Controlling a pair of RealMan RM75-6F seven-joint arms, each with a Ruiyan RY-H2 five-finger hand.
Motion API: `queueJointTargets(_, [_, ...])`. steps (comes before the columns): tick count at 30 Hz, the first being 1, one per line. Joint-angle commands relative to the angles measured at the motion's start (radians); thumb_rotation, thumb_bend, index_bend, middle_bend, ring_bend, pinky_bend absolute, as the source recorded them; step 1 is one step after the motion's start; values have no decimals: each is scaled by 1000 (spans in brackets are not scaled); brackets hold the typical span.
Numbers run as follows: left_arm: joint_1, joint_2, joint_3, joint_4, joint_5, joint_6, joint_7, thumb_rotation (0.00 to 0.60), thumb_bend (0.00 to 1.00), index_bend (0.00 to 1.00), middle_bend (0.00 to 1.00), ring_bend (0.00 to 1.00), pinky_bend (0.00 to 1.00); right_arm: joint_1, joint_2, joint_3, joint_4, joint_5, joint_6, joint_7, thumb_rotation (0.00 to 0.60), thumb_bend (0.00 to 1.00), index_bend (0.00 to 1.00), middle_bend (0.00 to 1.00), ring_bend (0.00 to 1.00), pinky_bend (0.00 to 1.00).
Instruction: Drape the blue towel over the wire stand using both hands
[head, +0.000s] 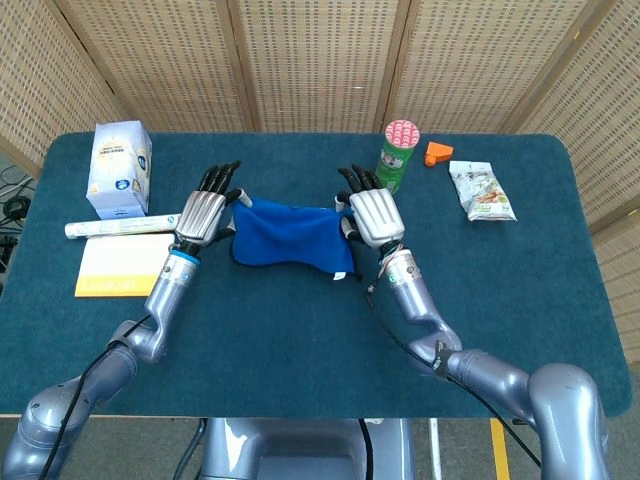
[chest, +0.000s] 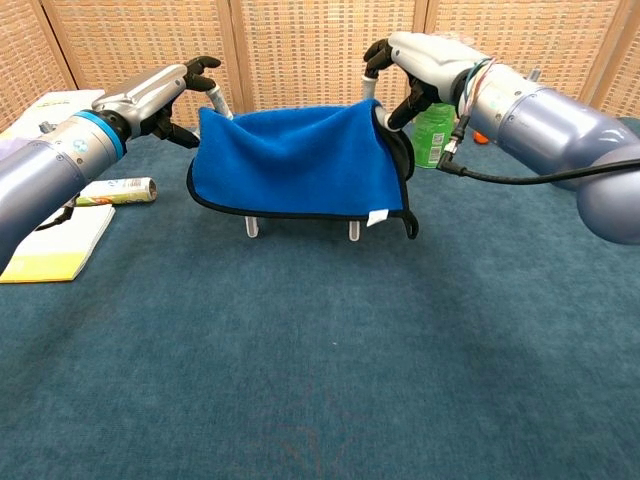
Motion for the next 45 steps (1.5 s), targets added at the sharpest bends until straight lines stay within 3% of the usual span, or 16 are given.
queueJointTargets(1, [2,5,0,-8,-3,-6,6,600,511,142,0,0,0,0,0,1,-2,3,-1,-5,600,534,318,85,0,111])
queueJointTargets(8, [5,17,1,-25,-3,-4,12,600,457,2,0,0,0,-3,-4,1,-2,8,5,-22,600,517,210,70,0,111])
queueJointTargets(12, [10,25,0,-35,-2,7,9,600,443,0,0,0,0,-9,0,-2,-7,2,13,-22,600,506,178,60,0,111])
queueJointTargets(20, [24,66,-4,-87,-19,-16,48,600,251,0,0,0,0,-29,22,-6,-47,5,29,-47,600,457,162,39,0,111])
queueJointTargets(37, [99,209,-4,-264,-53,-1,174,600,248,0,0,0,0,-98,101,-29,-204,36,85,-163,600,337,106,0,0,111])
queueJointTargets(45, [184,308,3,-399,-47,101,193,600,249,0,0,0,0,-185,189,-70,-284,-11,169,-158,600,306,106,0,0,108])
